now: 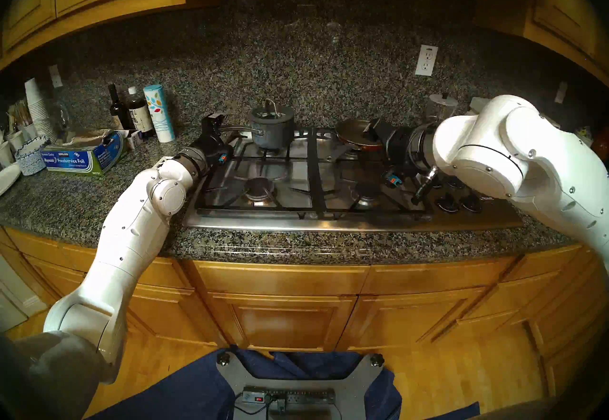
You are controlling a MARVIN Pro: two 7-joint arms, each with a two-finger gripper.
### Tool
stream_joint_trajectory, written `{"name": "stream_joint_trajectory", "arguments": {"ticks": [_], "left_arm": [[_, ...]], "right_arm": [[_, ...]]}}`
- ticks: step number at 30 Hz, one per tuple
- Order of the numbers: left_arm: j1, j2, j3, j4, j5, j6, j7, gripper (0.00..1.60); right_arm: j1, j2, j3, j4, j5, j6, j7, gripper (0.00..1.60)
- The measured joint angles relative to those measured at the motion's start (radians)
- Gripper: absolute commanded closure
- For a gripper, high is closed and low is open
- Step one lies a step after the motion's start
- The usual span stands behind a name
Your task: Pick up the pot, put it on the stove, take off the pot lid
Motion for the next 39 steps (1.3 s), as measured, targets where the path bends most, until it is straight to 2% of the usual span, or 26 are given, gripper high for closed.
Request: {"name": "stream_joint_trajectory", "arguments": {"ticks": [18,19,20,39], "left_arm": [[-0.041,-0.041,0.006,0.064,0.051,0.032,0.003,0.02],[-0.043,-0.042,0.007,0.068,0.053,0.032,0.004,0.51],[-0.046,-0.044,0.007,0.072,0.055,0.032,0.004,1.60],[-0.058,-0.046,0.000,0.100,0.066,-0.012,0.022,1.60]], "right_arm": [[0.000,0.000,0.000,0.000,0.000,0.000,0.000,0.00],[0.000,0.000,0.000,0.000,0.000,0.000,0.000,0.00],[0.000,0.000,0.000,0.000,0.000,0.000,0.000,0.00],[0.000,0.000,0.000,0.000,0.000,0.000,0.000,0.00]]}}
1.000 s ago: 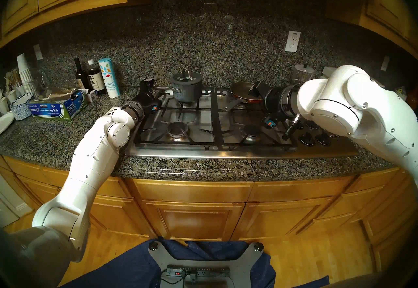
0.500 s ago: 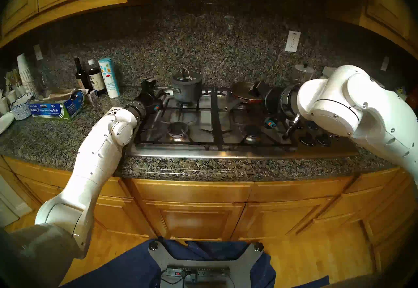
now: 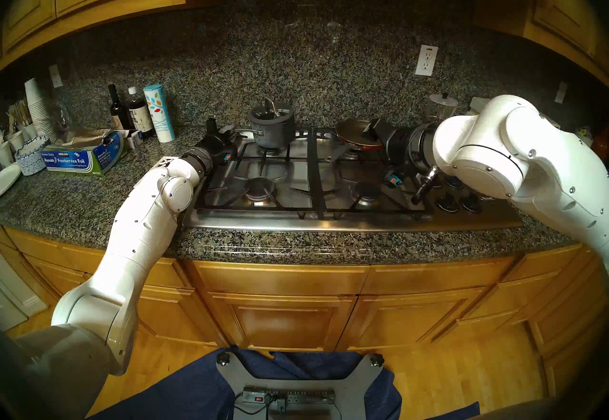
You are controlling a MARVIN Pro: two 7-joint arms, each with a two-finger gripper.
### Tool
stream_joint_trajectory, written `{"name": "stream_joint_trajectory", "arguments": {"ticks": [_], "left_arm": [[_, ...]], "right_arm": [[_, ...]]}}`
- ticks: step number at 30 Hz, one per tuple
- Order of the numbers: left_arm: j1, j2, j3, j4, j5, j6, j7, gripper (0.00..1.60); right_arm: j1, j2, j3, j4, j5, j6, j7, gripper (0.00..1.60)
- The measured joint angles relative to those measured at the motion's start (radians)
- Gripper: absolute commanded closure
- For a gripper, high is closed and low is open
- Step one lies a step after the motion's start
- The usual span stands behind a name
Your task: Pick up the pot, put it on the stove, take off the pot lid
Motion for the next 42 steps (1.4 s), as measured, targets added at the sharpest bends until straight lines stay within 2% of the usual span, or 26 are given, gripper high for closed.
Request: {"name": "stream_joint_trajectory", "arguments": {"ticks": [18,42], "left_arm": [[0.070,0.049,-0.031,-0.096,-0.028,-0.081,-0.018,1.60],[0.154,0.128,-0.154,-0.233,-0.160,-0.194,-0.157,1.60]], "right_arm": [[0.000,0.000,0.000,0.000,0.000,0.000,0.000,0.00],[0.000,0.000,-0.001,0.000,0.000,0.000,0.000,0.00]]}}
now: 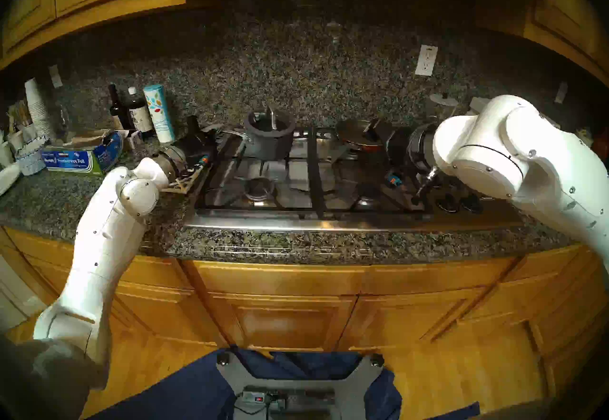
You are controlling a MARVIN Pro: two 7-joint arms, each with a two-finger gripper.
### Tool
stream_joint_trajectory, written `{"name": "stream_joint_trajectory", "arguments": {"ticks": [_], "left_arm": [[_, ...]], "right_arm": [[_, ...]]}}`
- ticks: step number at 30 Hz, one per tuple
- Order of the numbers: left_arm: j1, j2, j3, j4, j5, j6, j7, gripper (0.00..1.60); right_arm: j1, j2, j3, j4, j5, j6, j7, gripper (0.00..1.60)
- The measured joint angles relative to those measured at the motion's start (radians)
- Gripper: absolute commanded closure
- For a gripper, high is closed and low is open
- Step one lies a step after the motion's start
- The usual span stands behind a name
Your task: Pick up the pot, put it on the stove, take off the pot lid
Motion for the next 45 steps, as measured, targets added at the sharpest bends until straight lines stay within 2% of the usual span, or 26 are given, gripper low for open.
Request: {"name": "stream_joint_trajectory", "arguments": {"ticks": [10,18,26,36,45], "left_arm": [[0.071,0.035,-0.068,-0.077,-0.099,-0.049,-0.079,1.60],[0.164,0.061,-0.127,-0.144,-0.218,-0.058,-0.210,1.60],[0.254,0.078,-0.189,-0.218,-0.321,-0.061,-0.301,1.60],[0.346,0.097,-0.265,-0.294,-0.420,-0.068,-0.382,1.60],[0.399,0.104,-0.312,-0.330,-0.471,-0.073,-0.417,1.60]], "right_arm": [[0.000,0.000,0.000,0.000,0.000,0.000,0.000,0.00],[0.000,0.000,0.000,0.000,0.000,0.000,0.000,0.00],[0.000,0.000,0.000,0.000,0.000,0.000,0.000,0.00],[0.000,0.000,0.000,0.000,0.000,0.000,0.000,0.00],[0.000,0.000,0.000,0.000,0.000,0.000,0.000,0.00]]}}
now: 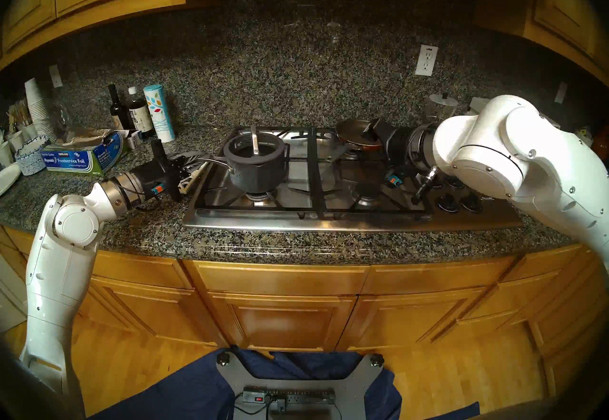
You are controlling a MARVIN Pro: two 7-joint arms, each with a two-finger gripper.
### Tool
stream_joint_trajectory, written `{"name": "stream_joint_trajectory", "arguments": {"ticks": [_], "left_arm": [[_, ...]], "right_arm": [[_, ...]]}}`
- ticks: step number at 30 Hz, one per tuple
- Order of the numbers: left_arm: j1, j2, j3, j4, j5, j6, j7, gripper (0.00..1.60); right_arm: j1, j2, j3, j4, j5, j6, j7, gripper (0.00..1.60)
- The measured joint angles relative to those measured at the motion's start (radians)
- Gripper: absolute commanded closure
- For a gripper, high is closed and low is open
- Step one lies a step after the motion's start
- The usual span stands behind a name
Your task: Pick up the pot, put it on the stove, take off the pot lid
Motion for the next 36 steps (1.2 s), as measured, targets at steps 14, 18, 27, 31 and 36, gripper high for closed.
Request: {"name": "stream_joint_trajectory", "arguments": {"ticks": [14,18,27,31,36], "left_arm": [[0.020,-0.004,-0.020,-0.025,-0.017,-0.005,-0.015,0.00],[0.020,-0.008,-0.023,-0.035,-0.018,-0.006,-0.012,0.00],[0.020,-0.017,-0.029,-0.050,-0.016,-0.009,-0.009,0.00],[0.022,-0.019,-0.034,-0.055,-0.014,-0.016,-0.007,0.00],[0.029,-0.019,-0.045,-0.060,-0.011,-0.029,-0.006,0.00]], "right_arm": [[0.000,0.000,0.000,0.000,0.000,0.000,0.000,0.00],[0.000,0.000,0.000,0.000,0.000,0.000,0.000,0.00],[0.000,0.000,0.000,0.000,0.000,0.000,0.000,0.00],[0.000,0.000,0.000,0.000,0.000,0.000,0.000,0.00],[0.000,0.000,0.000,0.000,0.000,0.000,0.000,0.00]]}}
